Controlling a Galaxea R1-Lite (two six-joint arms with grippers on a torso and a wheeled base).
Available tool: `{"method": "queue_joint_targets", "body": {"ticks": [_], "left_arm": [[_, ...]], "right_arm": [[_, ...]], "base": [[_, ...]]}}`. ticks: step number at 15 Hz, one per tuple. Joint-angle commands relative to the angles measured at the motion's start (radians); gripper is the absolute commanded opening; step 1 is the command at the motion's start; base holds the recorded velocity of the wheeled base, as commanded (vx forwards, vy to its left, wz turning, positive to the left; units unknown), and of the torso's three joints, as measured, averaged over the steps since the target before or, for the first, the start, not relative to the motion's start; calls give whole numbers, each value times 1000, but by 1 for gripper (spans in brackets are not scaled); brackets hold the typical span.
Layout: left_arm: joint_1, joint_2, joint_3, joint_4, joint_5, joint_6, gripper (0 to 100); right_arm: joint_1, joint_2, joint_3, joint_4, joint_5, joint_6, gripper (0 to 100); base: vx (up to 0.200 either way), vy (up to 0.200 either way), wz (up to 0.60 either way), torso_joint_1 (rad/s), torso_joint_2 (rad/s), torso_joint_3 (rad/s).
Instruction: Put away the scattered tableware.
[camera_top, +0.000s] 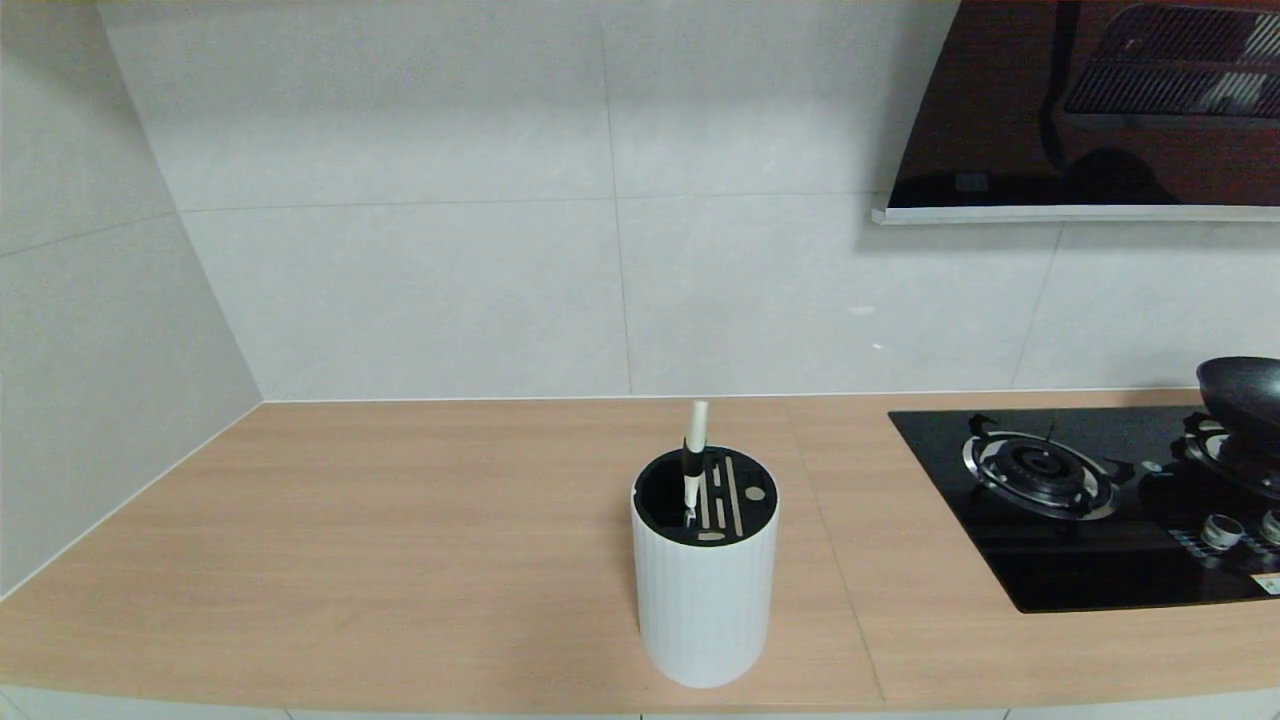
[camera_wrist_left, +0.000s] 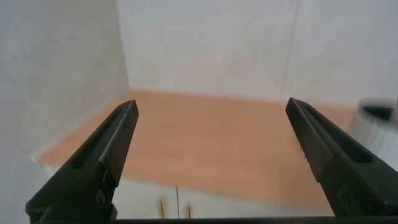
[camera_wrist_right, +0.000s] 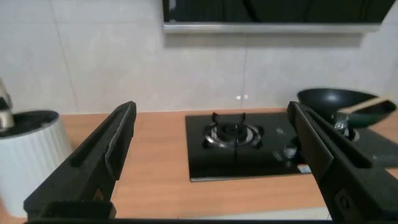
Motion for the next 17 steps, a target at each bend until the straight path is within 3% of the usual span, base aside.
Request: {"method": "queue_joint_targets", "body": {"ticks": [1, 3, 4, 5, 6, 9, 17], "left_arm": [[7, -18, 181, -116, -57, -2, 100], [7, -18, 321, -252, -104, -6, 100], [7, -18, 331, -263, -106, -12, 100], [7, -18, 331, -261, -113, -32, 100], [8, -19, 331, -243, -116, -50, 100], [7, -7, 331, -217, -166, -19, 100], [8, -18, 331, -214, -164, -27, 100]], "right_arm": [[0, -9, 148, -109, 52, 0, 100], [0, -9, 231, -155, 93, 3, 100], [0, -9, 231, -142, 95, 11, 100], [0, -9, 231, -120, 96, 37, 100], [0, -9, 231, -14, 96, 45, 100], [0, -9, 231, -27, 129, 38, 100], [0, -9, 231, -27, 132, 43, 100]], "base": [[0, 0, 0, 0, 0, 0], [0, 0, 0, 0, 0, 0], [0, 0, 0, 0, 0, 0], [0, 0, 0, 0, 0, 0], [0, 0, 0, 0, 0, 0], [0, 0, 0, 0, 0, 0], [0, 0, 0, 0, 0, 0]]}}
